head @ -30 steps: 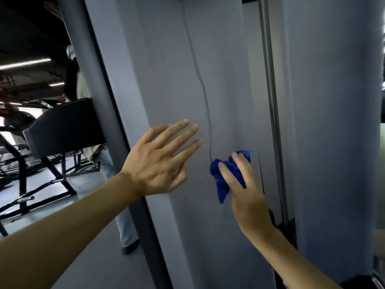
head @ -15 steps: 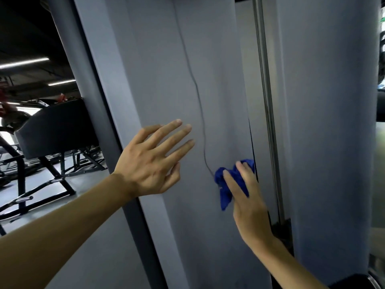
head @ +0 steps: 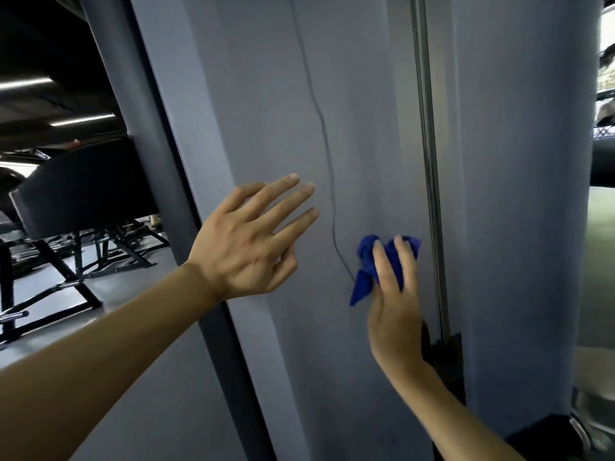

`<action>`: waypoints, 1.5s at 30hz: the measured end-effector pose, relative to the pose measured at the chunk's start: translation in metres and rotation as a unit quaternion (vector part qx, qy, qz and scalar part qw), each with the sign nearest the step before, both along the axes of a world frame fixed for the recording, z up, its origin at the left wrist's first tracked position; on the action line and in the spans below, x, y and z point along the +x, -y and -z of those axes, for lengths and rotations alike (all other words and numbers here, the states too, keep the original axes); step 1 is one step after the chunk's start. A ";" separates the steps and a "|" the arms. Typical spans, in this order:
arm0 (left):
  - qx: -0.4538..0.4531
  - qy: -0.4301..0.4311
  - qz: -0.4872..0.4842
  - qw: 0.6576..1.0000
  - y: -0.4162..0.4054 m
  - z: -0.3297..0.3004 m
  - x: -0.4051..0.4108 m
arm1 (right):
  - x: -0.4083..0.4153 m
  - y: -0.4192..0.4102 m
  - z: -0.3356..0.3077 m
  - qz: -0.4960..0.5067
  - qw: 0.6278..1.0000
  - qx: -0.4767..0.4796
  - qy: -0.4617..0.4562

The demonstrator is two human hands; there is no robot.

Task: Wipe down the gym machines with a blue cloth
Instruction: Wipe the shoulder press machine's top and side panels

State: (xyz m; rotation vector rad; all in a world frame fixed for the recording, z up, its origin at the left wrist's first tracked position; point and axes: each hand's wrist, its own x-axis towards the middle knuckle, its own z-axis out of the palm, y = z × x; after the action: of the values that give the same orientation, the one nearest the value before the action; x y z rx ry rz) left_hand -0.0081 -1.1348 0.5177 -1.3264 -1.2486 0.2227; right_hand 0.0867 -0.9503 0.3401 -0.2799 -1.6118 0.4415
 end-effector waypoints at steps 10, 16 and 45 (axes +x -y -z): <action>-0.048 0.012 0.052 0.997 0.012 -0.010 -0.013 | -0.025 0.168 -0.028 -0.114 0.987 -0.104 -0.047; -0.042 -0.047 0.003 0.998 0.045 -0.034 -0.038 | -0.036 0.175 -0.015 0.001 1.000 -0.019 -0.022; 0.064 0.032 0.072 0.995 0.032 0.012 -0.032 | -0.025 0.134 0.022 -0.016 0.999 0.014 -0.032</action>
State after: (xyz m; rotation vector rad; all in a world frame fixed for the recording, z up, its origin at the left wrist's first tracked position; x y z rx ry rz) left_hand -0.0403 -1.1673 0.5053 -1.3138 -1.1941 -0.0011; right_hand 0.0616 -1.0845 0.3180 -0.2171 -1.5614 0.4488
